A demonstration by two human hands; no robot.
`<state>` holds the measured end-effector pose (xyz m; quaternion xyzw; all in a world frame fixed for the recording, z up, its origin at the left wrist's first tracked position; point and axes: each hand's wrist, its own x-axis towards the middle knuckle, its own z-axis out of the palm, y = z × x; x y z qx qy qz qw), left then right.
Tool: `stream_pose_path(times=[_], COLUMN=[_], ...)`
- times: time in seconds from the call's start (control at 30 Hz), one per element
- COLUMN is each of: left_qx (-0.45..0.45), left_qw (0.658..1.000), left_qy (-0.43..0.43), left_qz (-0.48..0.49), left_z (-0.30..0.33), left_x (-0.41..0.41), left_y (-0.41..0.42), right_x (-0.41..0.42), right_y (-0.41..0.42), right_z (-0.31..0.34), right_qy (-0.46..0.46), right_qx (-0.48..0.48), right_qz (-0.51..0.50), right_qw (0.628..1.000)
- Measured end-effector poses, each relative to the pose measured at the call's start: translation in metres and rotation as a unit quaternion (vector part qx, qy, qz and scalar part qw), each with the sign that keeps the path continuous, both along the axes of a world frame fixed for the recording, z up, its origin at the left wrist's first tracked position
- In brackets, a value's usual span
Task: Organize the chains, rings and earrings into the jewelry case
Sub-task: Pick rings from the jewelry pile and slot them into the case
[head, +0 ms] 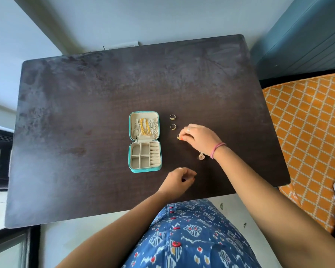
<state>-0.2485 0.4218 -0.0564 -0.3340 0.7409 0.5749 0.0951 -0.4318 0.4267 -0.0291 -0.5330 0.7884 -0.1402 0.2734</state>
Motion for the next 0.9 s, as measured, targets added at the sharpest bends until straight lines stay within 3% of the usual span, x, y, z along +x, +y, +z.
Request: stream_pose_path(times=[0.2, 0.37, 0.6, 0.7, 0.9], left_qx=[-0.032, -0.027, -0.056, -0.076, -0.115], left_qw=[0.996, 0.996, 0.994, 0.99, 0.981], left_qy=[-0.028, -0.028, -0.007, -0.007, -0.005], left_qz=[-0.073, -0.075, -0.098, -0.122, -0.157], left_z=[0.001, 0.002, 0.001, -0.002, -0.001], left_x=[-0.001, -0.003, -0.008, -0.014, -0.034], left_y=[-0.003, -0.005, -0.003, -0.001, -0.003], right_x=[0.009, 0.003, -0.022, -0.033, -0.043], right_y=[-0.022, -0.022, 0.027, 0.06, 0.123], right_z=[-0.016, -0.015, -0.011, -0.009, -0.029], right_qy=[0.1, 0.047, -0.045, -0.095, -0.186], right_qx=[0.004, 0.017, -0.09, -0.123, -0.069], right_qz=[0.071, 0.046, -0.152, -0.267, -0.418], right_qw=[0.992, 0.998, 0.983, 0.951, 0.886])
